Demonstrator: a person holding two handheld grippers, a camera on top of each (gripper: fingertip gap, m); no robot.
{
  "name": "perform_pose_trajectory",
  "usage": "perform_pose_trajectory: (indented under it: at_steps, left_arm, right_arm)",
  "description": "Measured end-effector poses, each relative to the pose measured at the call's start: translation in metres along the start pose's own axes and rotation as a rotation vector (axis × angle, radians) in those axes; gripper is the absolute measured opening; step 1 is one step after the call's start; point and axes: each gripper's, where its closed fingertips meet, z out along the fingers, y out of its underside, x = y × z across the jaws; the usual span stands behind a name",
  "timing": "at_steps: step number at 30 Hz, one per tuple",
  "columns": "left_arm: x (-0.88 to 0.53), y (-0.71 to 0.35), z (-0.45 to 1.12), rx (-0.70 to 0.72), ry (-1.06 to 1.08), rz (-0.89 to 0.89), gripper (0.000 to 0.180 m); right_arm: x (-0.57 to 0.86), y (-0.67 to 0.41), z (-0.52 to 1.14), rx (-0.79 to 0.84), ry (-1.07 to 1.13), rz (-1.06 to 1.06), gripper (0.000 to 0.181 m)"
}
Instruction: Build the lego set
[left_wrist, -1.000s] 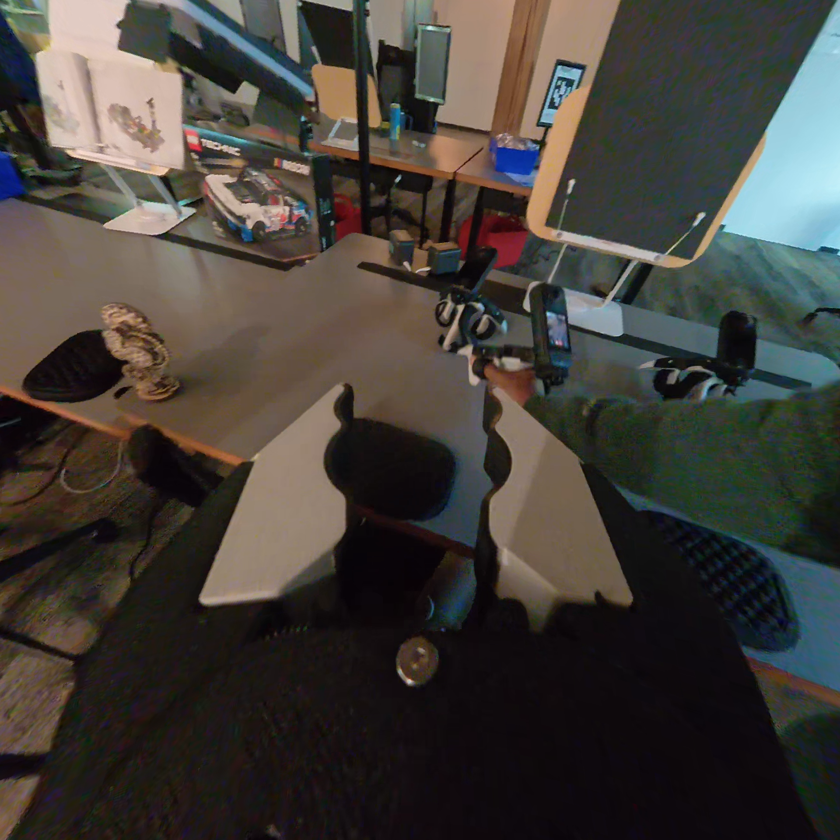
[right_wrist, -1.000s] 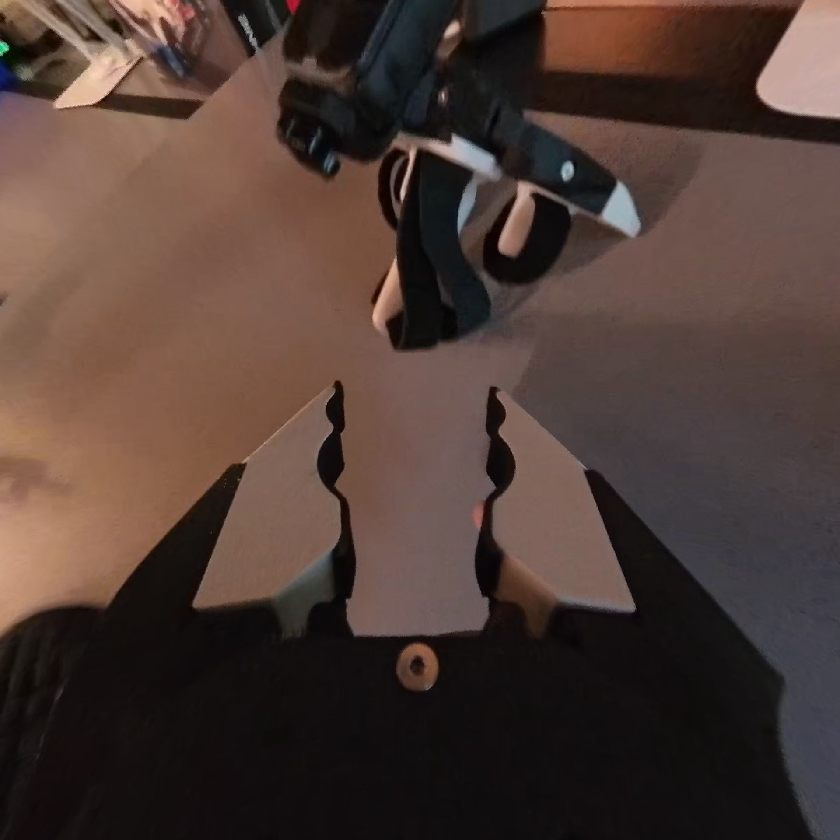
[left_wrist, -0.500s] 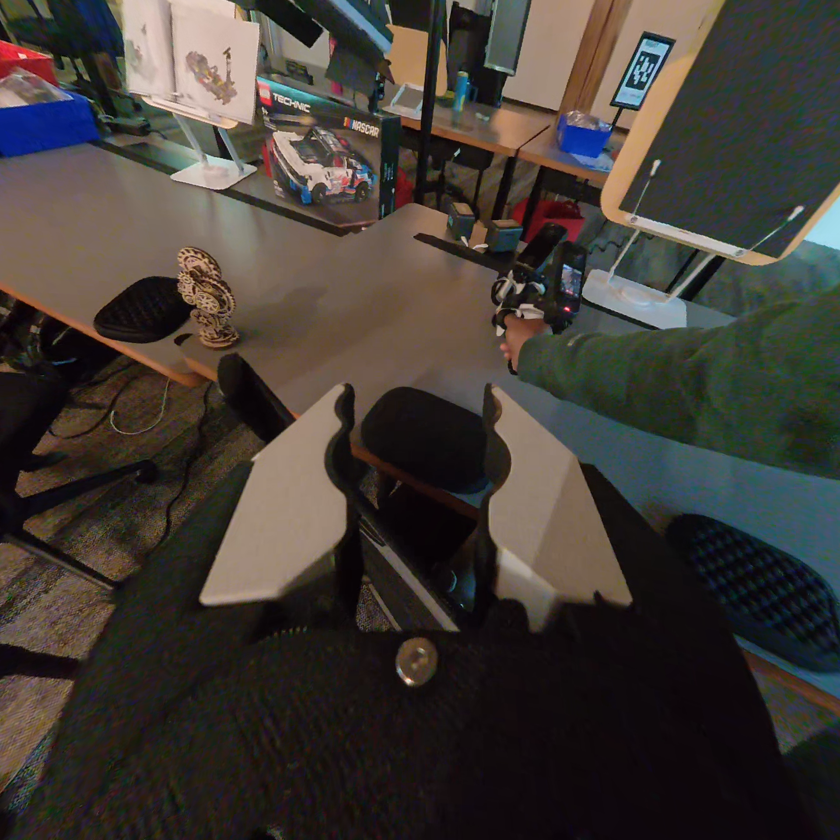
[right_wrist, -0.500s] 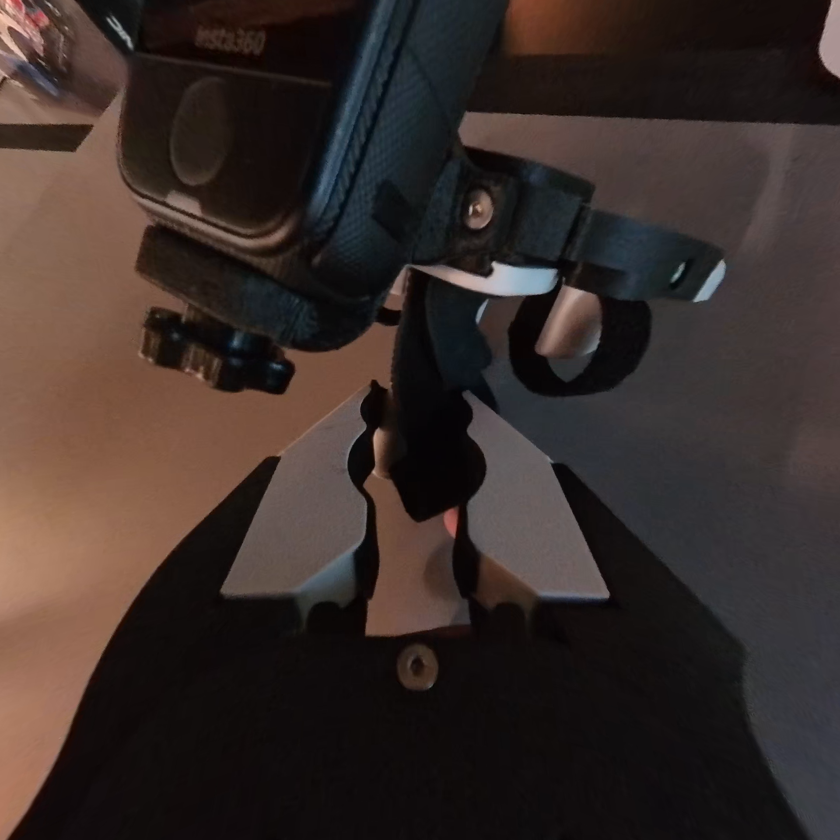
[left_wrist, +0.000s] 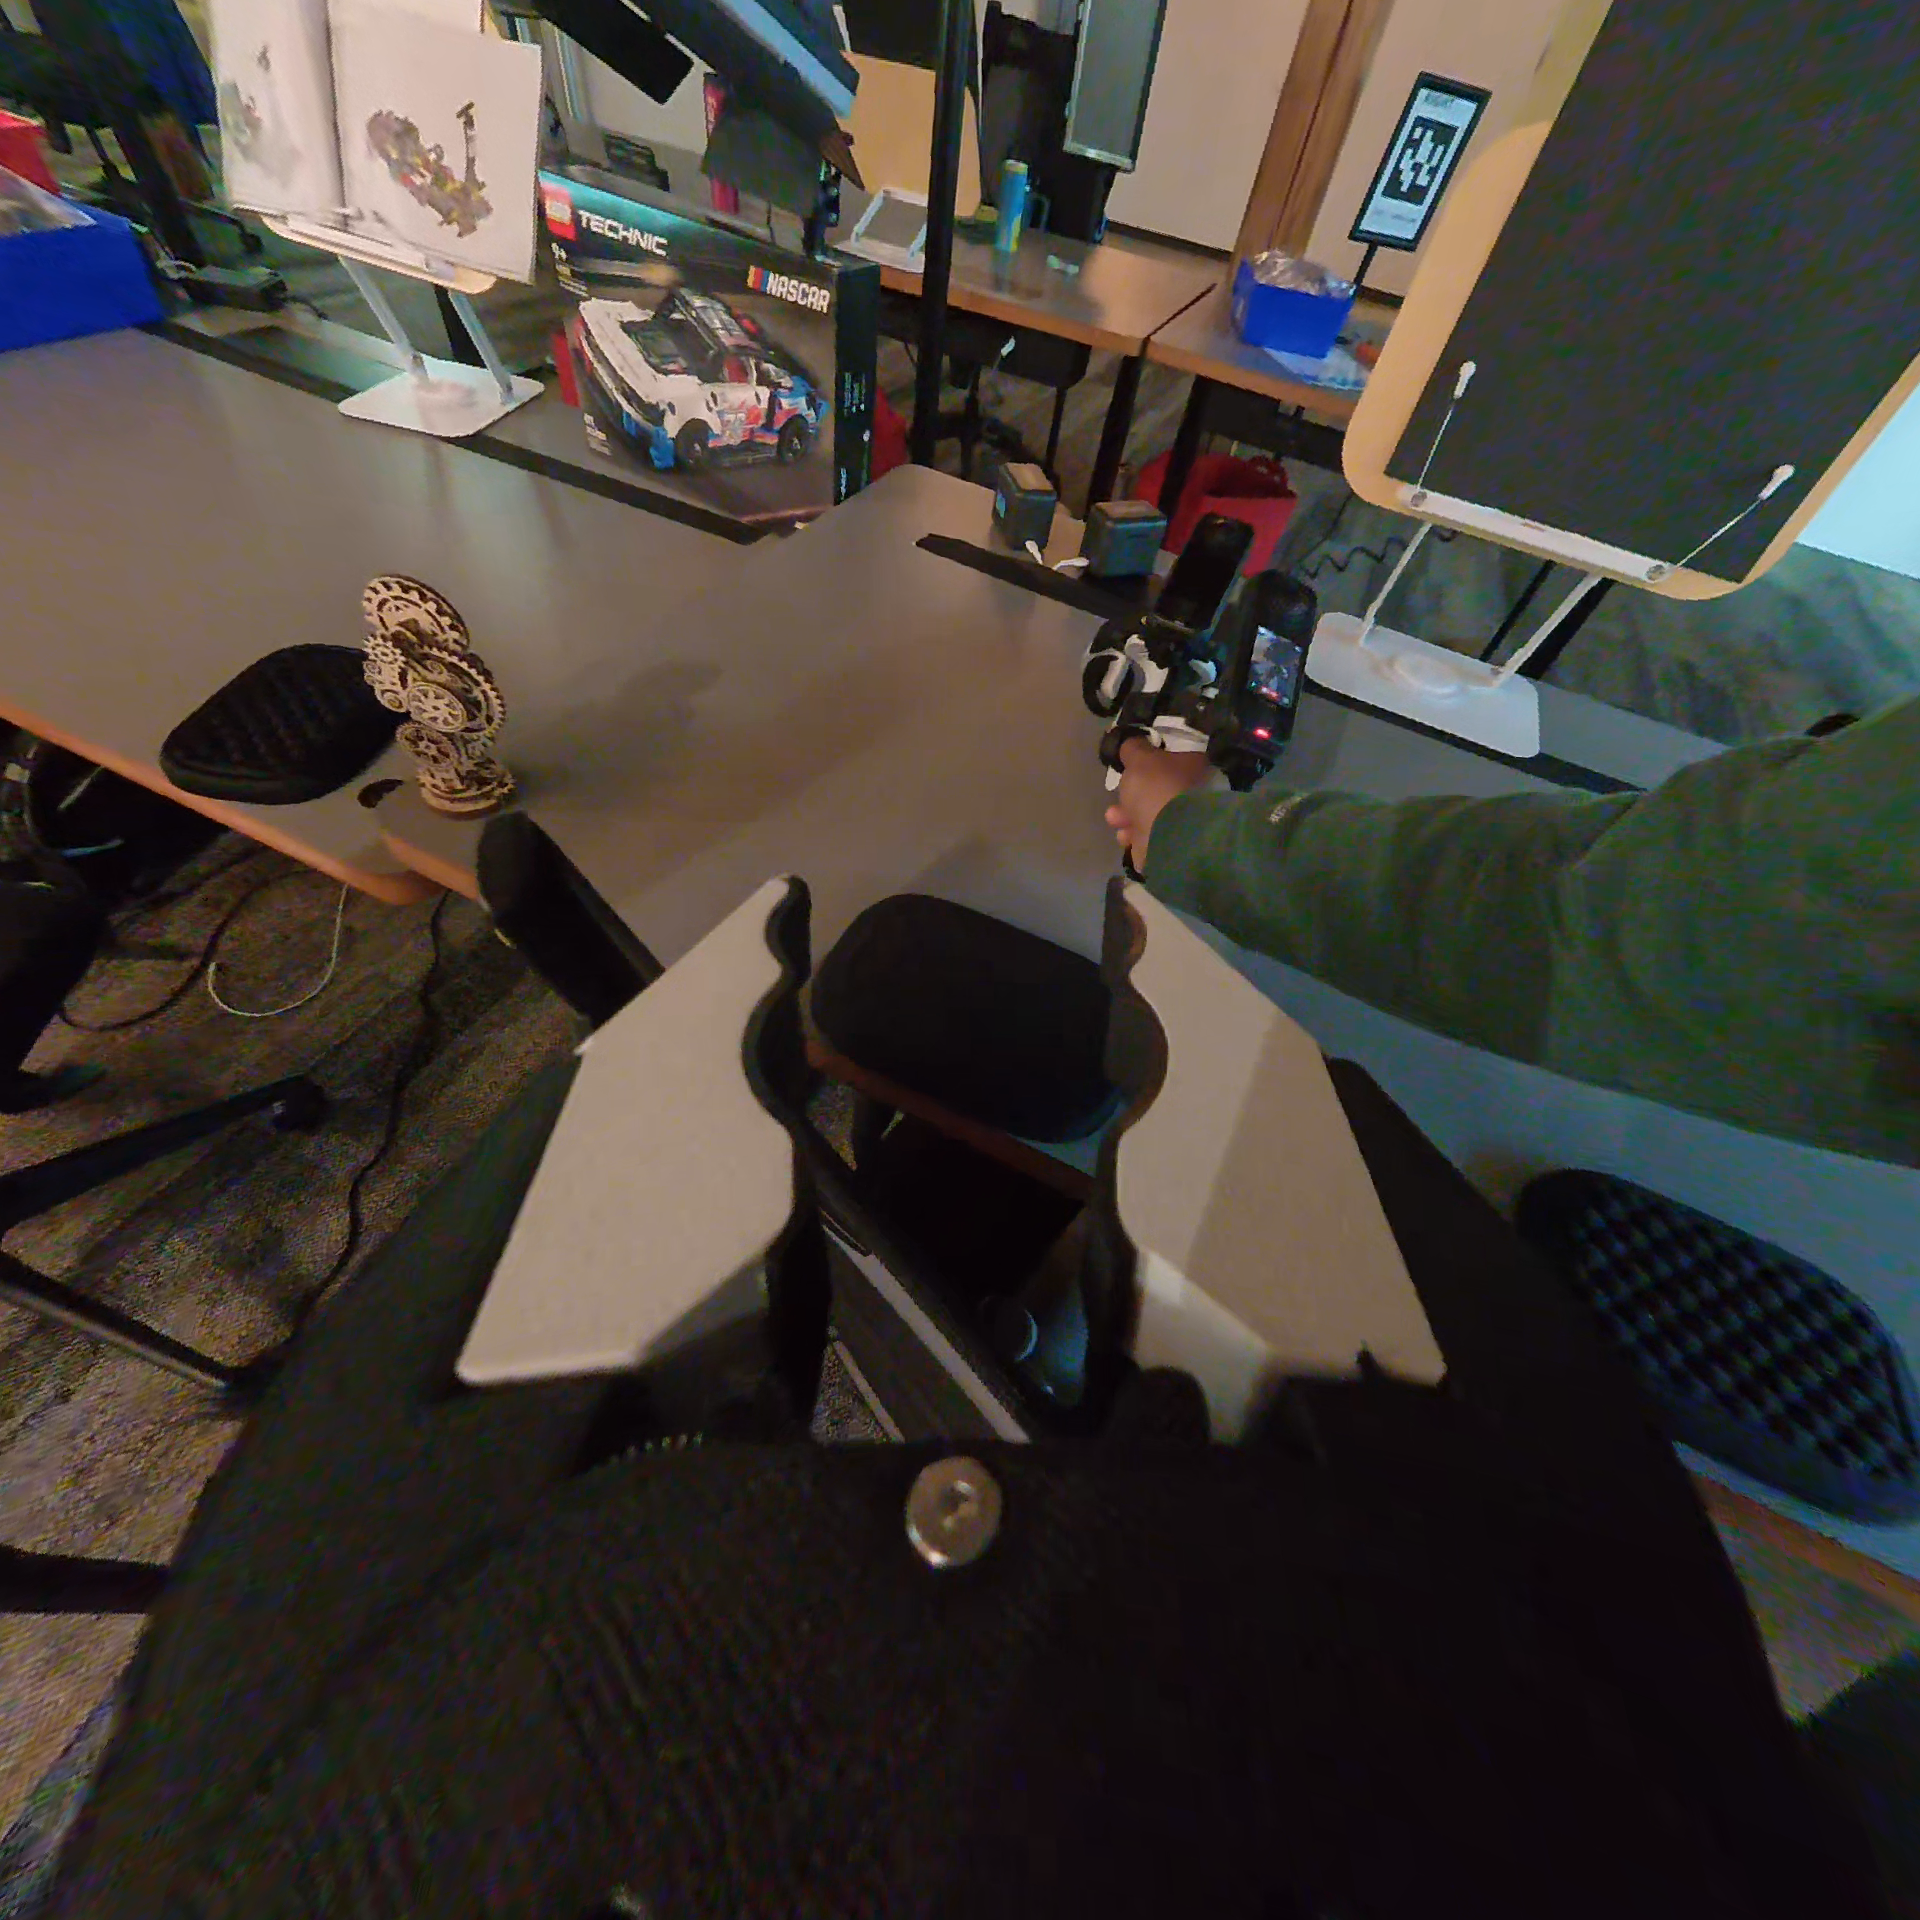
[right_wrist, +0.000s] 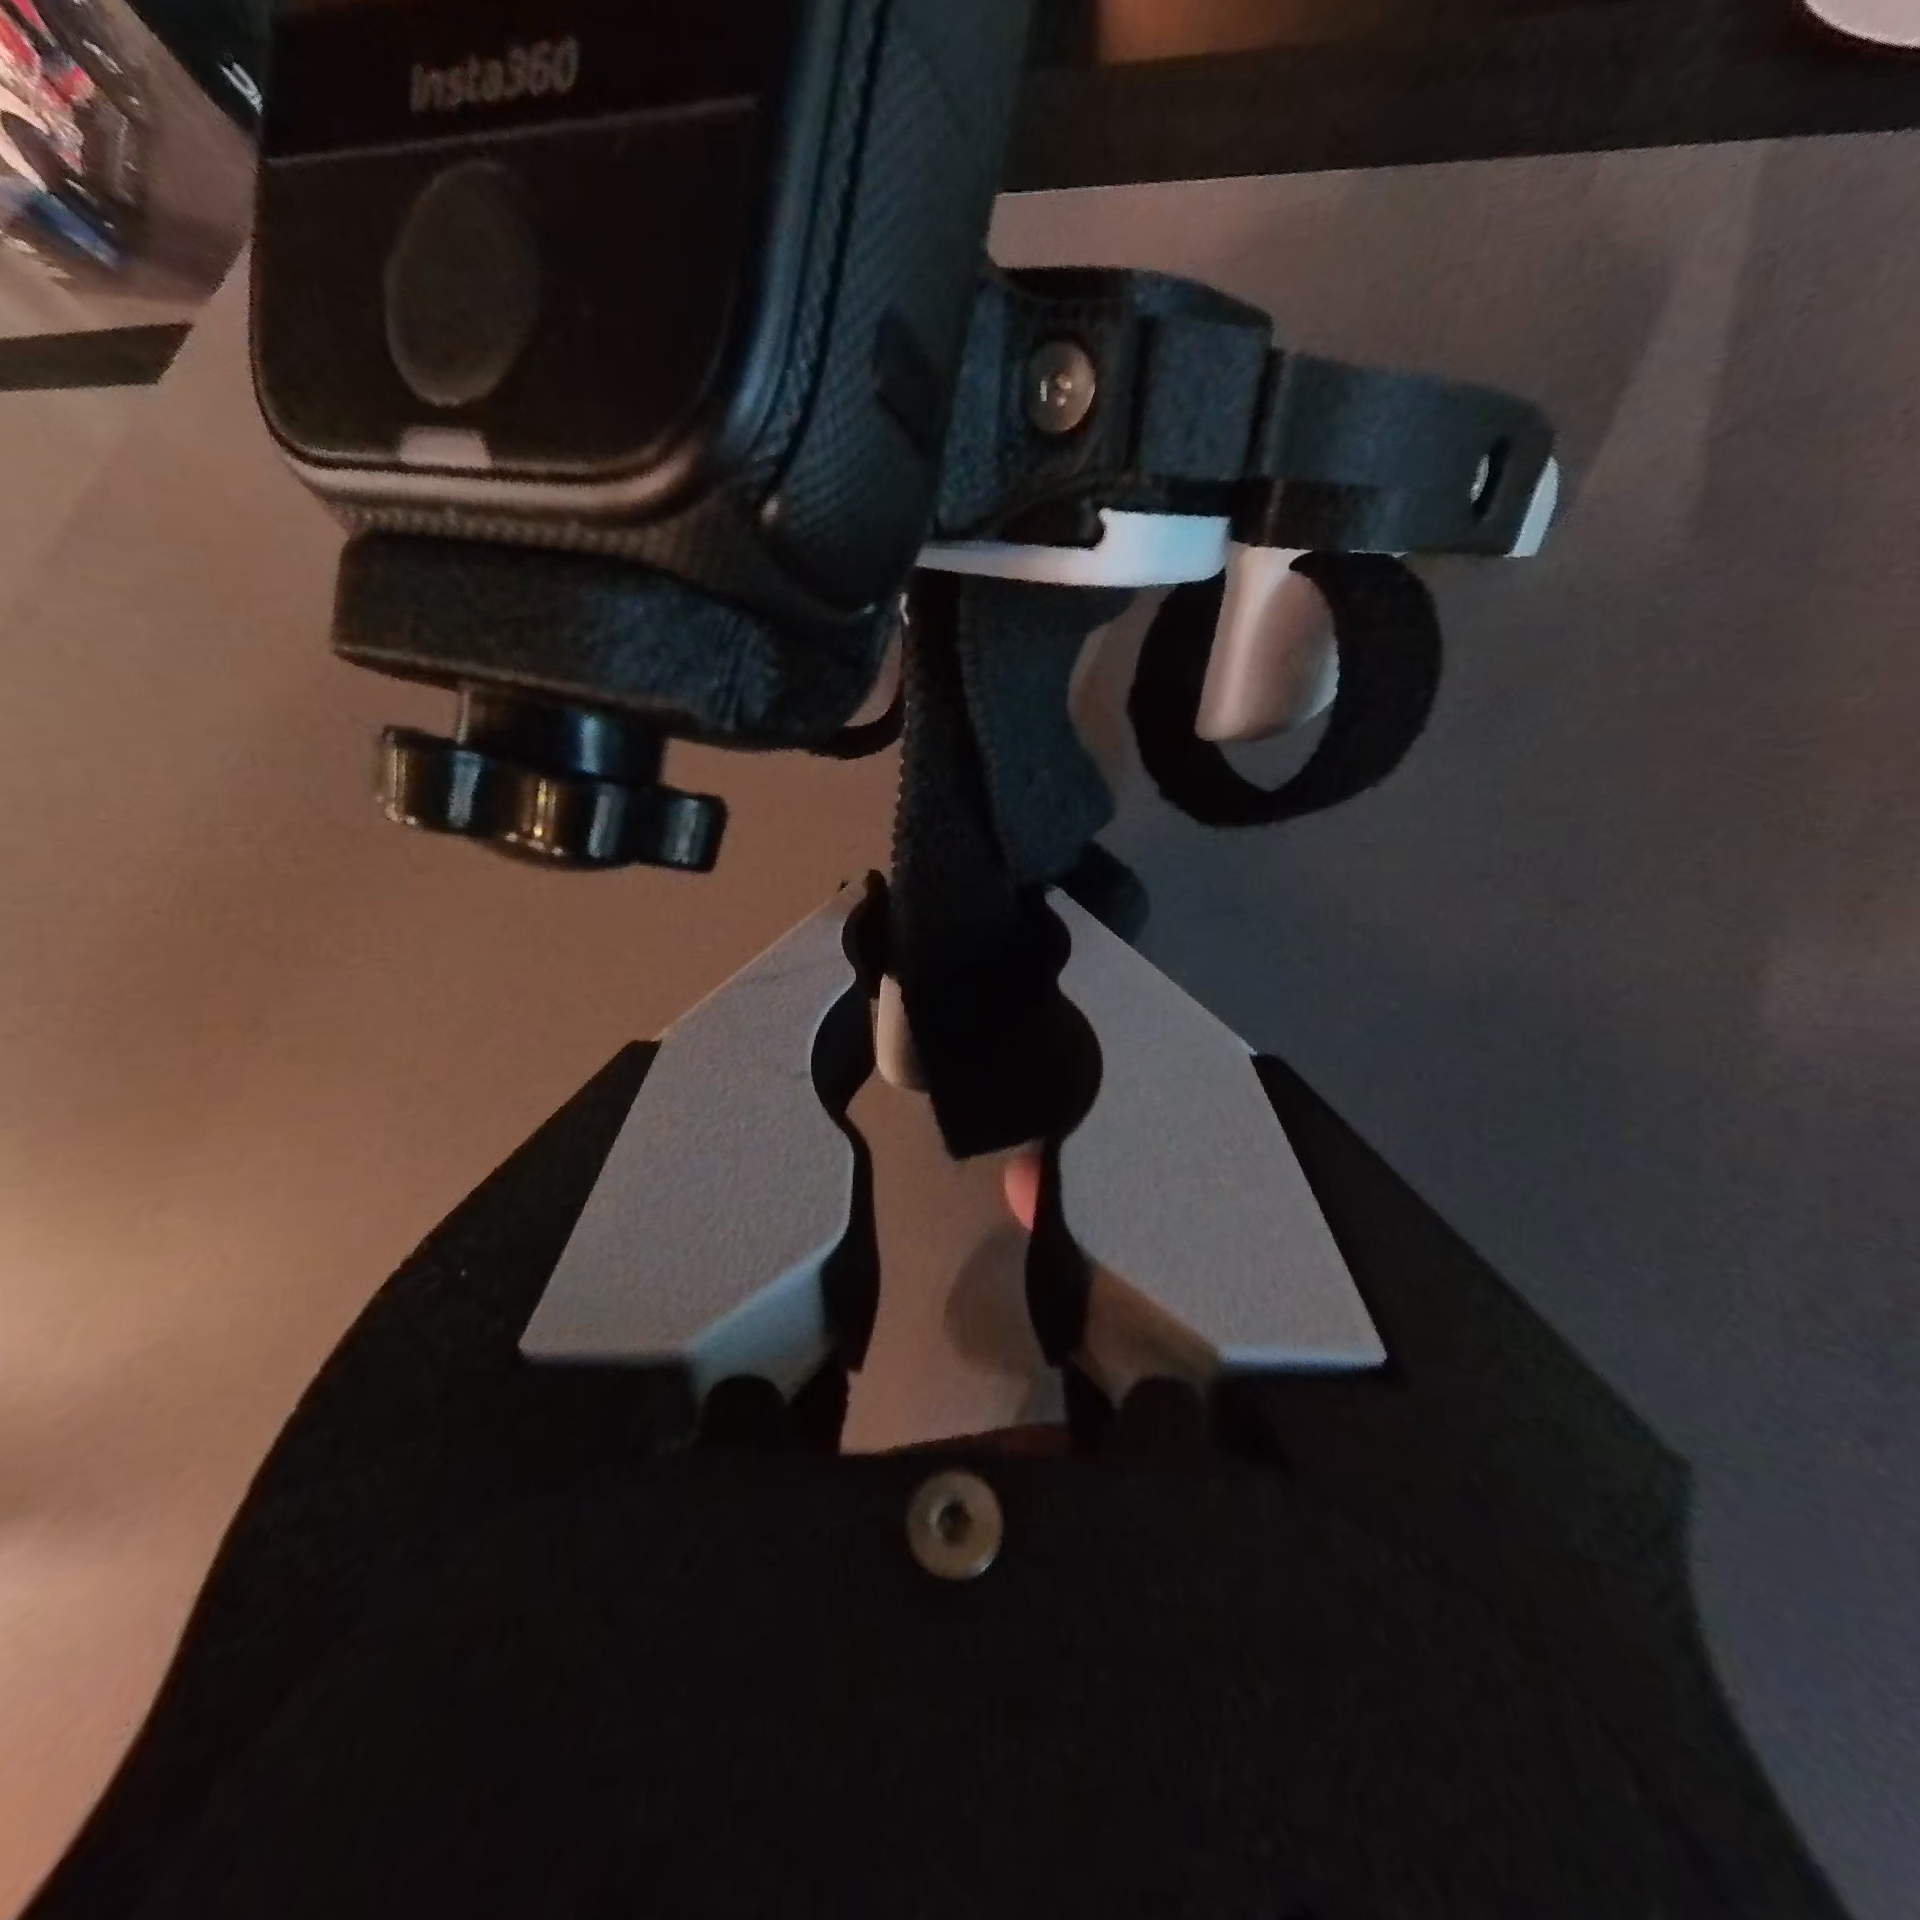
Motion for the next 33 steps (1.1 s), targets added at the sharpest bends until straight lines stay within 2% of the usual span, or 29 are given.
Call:
perform_pose_trajectory:
  at_steps: [9, 14, 17, 24, 27, 33]
  left_arm:
    - [0.003, -0.009, -0.001, 0.032, 0.045, 0.010, 0.057]
    - [0.027, -0.020, 0.016, 0.071, 0.185, 0.071, 0.054]
    - [0.048, -0.025, 0.029, 0.088, 0.290, 0.101, 0.055]
    - [0.102, -0.006, 0.043, -0.001, 0.478, 0.124, 0.058]
    - [0.135, 0.001, 0.030, -0.022, 0.543, 0.134, 0.058]
    - [0.245, 0.030, -0.031, -0.047, 0.731, 0.262, 0.059]
  right_arm:
    - [-0.005, 0.005, -0.038, 0.020, -0.126, -0.027, 0.054]
    - [0.038, 0.019, -0.152, 0.098, -0.221, -0.081, 0.061]
    - [0.082, 0.045, -0.233, 0.074, -0.226, -0.107, 0.063]
    - [0.160, 0.090, -0.405, 0.088, -0.145, -0.201, 0.068]
    - [0.192, 0.104, -0.467, 0.120, -0.103, -0.156, 0.070]
    - [0.283, 0.136, -0.582, 0.242, 0.028, -0.048, 0.070]
